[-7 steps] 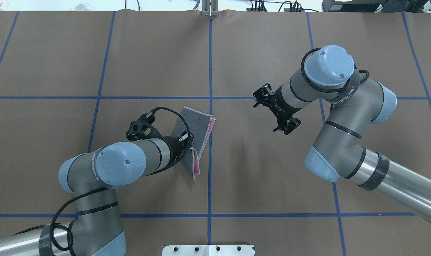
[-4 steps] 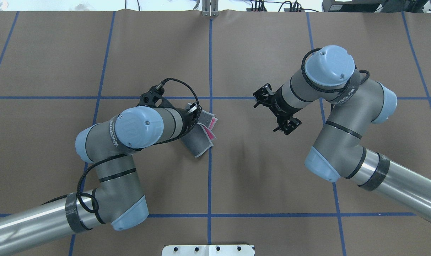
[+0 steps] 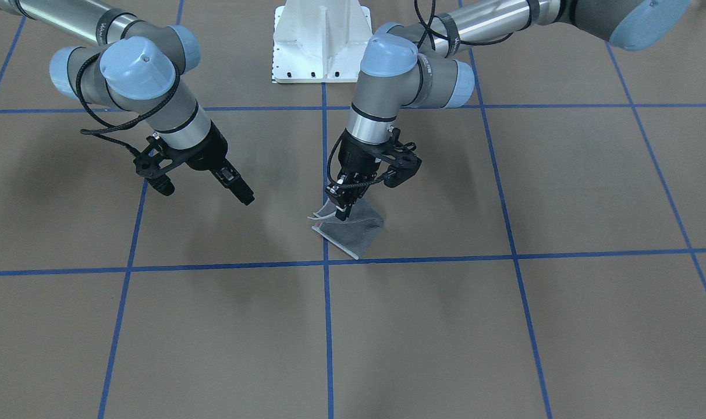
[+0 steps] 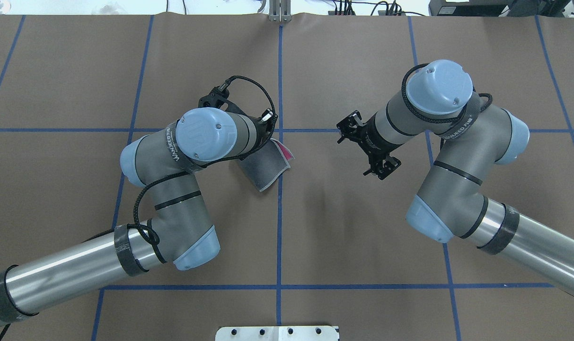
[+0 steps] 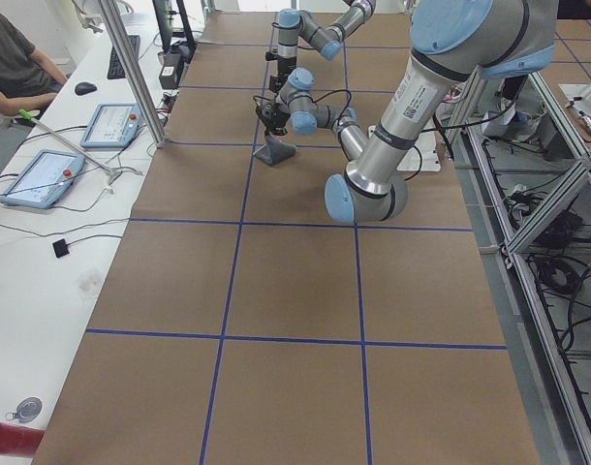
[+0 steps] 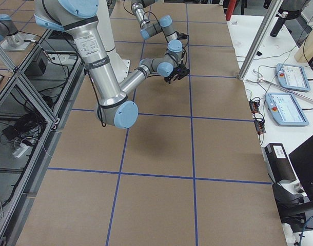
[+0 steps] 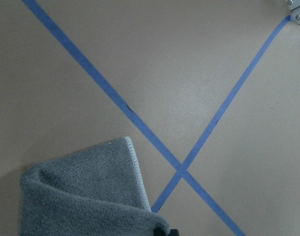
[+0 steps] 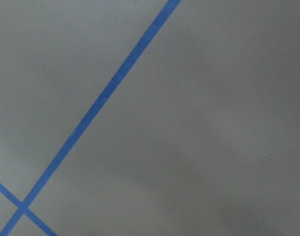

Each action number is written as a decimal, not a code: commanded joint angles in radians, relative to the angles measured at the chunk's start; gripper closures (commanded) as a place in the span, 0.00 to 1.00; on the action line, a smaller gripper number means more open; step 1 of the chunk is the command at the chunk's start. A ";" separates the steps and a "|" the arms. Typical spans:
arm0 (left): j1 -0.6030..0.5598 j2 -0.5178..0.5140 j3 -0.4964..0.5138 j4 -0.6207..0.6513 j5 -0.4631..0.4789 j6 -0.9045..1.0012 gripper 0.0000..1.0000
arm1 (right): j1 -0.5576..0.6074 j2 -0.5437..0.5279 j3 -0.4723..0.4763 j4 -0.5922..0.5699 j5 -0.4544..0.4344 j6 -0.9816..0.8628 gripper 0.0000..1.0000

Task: Fold towel twice with both arms
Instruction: 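Lift the strip end and fold it over toward the far end with the left gripper, then press the folded towel down and release it with the left gripper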

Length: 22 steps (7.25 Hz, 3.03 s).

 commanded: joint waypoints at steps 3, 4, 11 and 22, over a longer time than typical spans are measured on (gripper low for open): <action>-0.028 -0.005 0.066 -0.028 -0.009 0.009 1.00 | -0.003 -0.002 -0.005 0.000 -0.003 0.000 0.00; -0.028 -0.006 0.101 -0.070 -0.009 0.009 1.00 | -0.003 -0.002 -0.002 0.000 -0.003 0.000 0.00; -0.047 -0.034 0.186 -0.134 -0.009 0.038 0.00 | -0.006 -0.003 -0.003 0.000 -0.006 0.000 0.00; -0.039 -0.003 0.102 -0.131 -0.140 0.029 0.00 | -0.020 0.014 -0.008 -0.002 -0.020 0.005 0.00</action>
